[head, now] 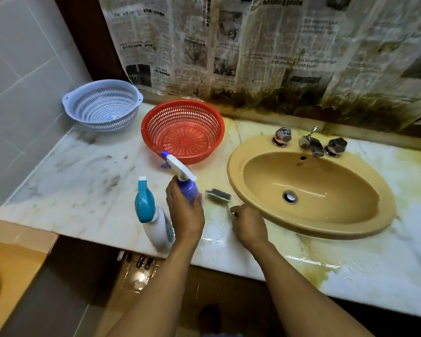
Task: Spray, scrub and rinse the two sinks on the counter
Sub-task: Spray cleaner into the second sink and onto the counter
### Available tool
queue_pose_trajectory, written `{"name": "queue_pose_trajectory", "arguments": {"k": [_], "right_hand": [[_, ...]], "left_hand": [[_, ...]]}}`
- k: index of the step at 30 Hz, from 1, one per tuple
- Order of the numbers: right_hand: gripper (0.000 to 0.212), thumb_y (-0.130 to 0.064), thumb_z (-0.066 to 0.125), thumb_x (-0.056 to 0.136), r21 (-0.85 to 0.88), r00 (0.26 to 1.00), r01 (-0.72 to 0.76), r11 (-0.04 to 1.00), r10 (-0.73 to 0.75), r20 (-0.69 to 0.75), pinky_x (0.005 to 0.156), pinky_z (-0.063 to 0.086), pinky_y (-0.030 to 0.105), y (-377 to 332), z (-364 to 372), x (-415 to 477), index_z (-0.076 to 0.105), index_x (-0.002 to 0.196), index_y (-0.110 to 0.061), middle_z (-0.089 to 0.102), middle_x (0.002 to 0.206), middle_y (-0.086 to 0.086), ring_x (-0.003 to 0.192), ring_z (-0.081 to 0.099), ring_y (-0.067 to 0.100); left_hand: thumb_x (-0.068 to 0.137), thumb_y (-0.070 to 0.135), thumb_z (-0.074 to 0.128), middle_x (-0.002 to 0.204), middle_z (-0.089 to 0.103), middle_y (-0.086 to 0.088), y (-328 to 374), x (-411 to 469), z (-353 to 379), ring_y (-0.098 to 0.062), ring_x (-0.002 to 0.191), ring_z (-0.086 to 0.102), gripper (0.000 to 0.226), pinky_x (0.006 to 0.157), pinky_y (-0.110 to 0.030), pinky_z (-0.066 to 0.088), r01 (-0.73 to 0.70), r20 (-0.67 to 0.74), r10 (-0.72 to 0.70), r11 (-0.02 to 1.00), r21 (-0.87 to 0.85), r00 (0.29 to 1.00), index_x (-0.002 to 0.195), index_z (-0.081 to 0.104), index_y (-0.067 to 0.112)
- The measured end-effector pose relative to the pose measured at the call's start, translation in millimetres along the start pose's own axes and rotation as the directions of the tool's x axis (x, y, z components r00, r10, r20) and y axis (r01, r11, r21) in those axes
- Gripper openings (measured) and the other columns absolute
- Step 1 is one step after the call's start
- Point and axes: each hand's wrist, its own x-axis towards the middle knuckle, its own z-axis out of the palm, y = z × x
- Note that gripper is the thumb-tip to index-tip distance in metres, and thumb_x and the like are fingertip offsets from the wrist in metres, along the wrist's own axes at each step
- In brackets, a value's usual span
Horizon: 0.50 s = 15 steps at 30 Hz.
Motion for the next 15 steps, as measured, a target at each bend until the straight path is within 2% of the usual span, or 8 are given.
{"name": "queue_pose_trajectory", "arguments": {"k": [2,4,7,10,13,15], "right_hand": [[0.025,0.003,0.055,0.081,0.056,0.999,-0.034,0.998,0.036,-0.028,0.058,0.040,0.032,6.9,-7.7,-4.3,0.069,0.080,-0.017,0.066,0.080,0.005,0.078,0.060,0.031],[0.022,0.001,0.059,0.082,0.128,0.995,-0.058,0.990,0.068,-0.079,0.058,0.045,0.034,19.6,-17.6,-9.0,0.071,0.081,-0.018,0.067,0.077,0.004,0.073,0.062,0.030],[0.022,-0.003,0.058,0.080,0.172,0.986,-0.055,0.984,0.081,-0.149,0.055,0.042,0.032,49.1,-36.4,-24.1,0.070,0.080,-0.021,0.067,0.076,0.002,0.073,0.060,0.026],[0.027,-0.001,0.059,0.083,0.235,0.965,-0.091,0.968,0.144,-0.220,0.056,0.037,0.022,87.4,-65.7,-53.2,0.076,0.089,-0.022,0.068,0.078,0.000,0.074,0.058,0.023],[0.028,-0.004,0.065,0.088,0.309,0.940,-0.139,0.941,0.224,-0.259,0.064,0.042,0.026,129.9,-94.2,-87.0,0.080,0.107,-0.018,0.077,0.094,0.000,0.085,0.065,0.020],[0.029,-0.010,0.068,0.090,0.367,0.914,-0.181,0.913,0.293,-0.281,0.066,0.041,0.014,163.3,-110.7,-109.7,0.079,0.115,-0.021,0.077,0.103,-0.003,0.089,0.066,0.013]], "left_hand": [[0.087,0.002,0.077,0.131,0.053,0.008,7.7,-5.7,-2.7,0.012,0.106,0.047,0.065,0.086,0.004,0.035,0.000,0.045,0.002,0.999,-0.050,0.999,0.142,0.047,0.020],[0.085,-0.002,0.076,0.118,0.055,0.019,15.2,-18.5,-3.9,0.018,0.100,0.051,0.064,0.078,0.005,0.035,-0.006,0.091,0.015,0.995,-0.100,0.996,0.134,0.049,0.029],[0.084,-0.002,0.077,0.115,0.057,0.021,25.3,-43.2,-3.1,0.010,0.102,0.056,0.061,0.078,0.002,0.037,-0.031,0.171,0.054,0.990,-0.135,0.984,0.128,0.052,0.030],[0.084,-0.001,0.078,0.116,0.060,0.019,37.4,-72.6,6.3,0.016,0.102,0.055,0.059,0.079,0.000,0.039,-0.048,0.271,0.092,0.985,-0.164,0.958,0.126,0.053,0.033],[0.082,0.002,0.081,0.117,0.064,0.018,51.0,-104.3,24.1,0.009,0.106,0.058,0.060,0.086,-0.013,0.046,-0.052,0.359,0.120,0.980,-0.192,0.926,0.123,0.055,0.038],[0.082,0.006,0.083,0.119,0.065,0.017,63.4,-127.8,41.5,0.007,0.108,0.059,0.062,0.088,-0.020,0.048,-0.076,0.421,0.153,0.978,-0.195,0.894,0.120,0.056,0.046]]}}
